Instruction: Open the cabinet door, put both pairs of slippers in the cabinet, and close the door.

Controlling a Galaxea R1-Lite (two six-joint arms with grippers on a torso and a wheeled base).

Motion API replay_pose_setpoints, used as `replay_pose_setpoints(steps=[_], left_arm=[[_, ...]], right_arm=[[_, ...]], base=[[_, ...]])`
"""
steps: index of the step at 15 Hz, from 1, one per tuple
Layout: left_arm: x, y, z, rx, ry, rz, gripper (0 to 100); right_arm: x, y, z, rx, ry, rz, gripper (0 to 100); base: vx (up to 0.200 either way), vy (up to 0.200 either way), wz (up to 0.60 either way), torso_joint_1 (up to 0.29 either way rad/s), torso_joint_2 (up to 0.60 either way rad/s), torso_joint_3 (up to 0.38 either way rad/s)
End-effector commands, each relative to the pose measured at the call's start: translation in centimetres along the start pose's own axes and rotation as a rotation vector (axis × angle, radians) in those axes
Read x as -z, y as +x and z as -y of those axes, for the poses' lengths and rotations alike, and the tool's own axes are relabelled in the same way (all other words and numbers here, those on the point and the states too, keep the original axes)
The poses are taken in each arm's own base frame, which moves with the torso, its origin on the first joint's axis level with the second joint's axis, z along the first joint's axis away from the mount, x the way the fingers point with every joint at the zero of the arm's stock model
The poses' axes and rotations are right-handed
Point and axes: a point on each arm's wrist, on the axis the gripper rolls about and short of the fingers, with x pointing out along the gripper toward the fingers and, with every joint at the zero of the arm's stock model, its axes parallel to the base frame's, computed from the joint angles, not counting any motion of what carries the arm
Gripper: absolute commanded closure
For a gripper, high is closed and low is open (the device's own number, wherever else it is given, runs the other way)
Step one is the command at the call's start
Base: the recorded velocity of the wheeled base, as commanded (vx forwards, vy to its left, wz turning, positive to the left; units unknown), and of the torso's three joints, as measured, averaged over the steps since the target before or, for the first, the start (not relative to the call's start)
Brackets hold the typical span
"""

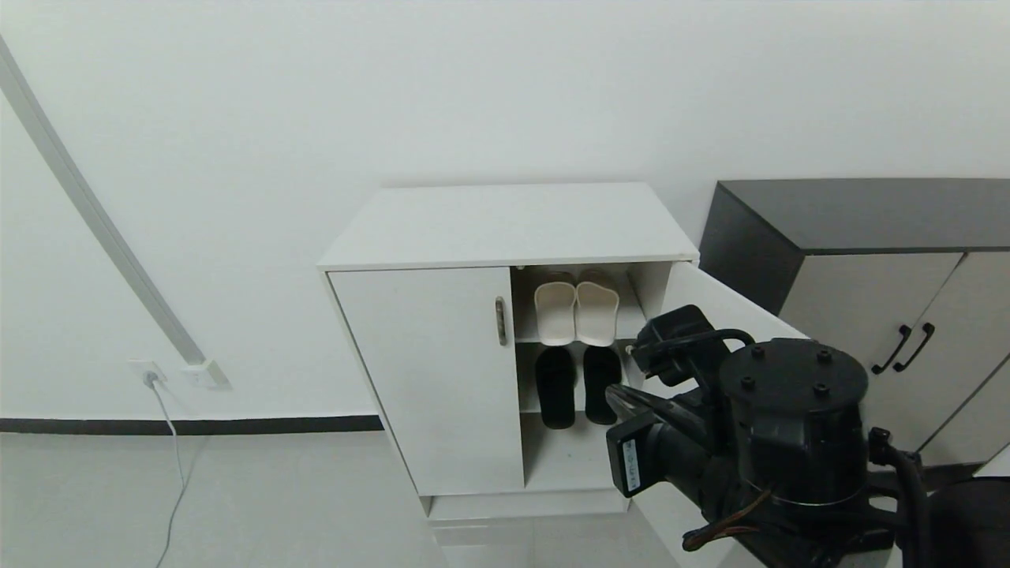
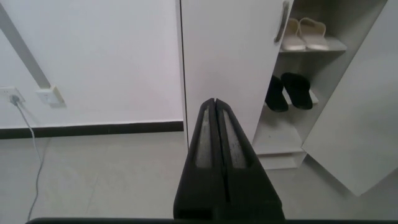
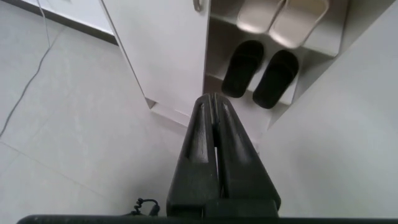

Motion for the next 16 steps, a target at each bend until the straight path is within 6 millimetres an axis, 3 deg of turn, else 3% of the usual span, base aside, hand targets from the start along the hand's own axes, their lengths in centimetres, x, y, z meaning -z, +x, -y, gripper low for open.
replay_pose_setpoints(steps=[1, 7, 13, 16], left_arm=[[0.0, 0.01, 0.0, 0.0, 0.001, -0.001, 100], [0.0, 0.01, 0.0, 0.0, 0.001, -0.001, 100], [0.0, 0.01, 0.0, 0.0, 0.0, -0.001, 100], [0.0, 0.01, 0.0, 0.0, 0.0, -0.001, 100]], right_arm=[[-0.01, 0.11, 0.19, 0.006, 0.003, 0.0, 100], [0.19, 0.16, 0.39, 0.013, -0.008, -0.007, 100], [0.16, 0.16, 0.69, 0.02, -0.011, -0.006, 100], [0.02, 0.21, 0.86, 0.025, -0.006, 0.003, 100]], base=[[0.0, 0.0, 0.0, 0.242, -0.56, -0.32], [0.0, 0.0, 0.0, 0.057, -0.13, -0.076], [0.0, 0.0, -0.6, 0.002, 0.0, 0.0], [0.0, 0.0, 0.0, 0.0, 0.0, 0.0]])
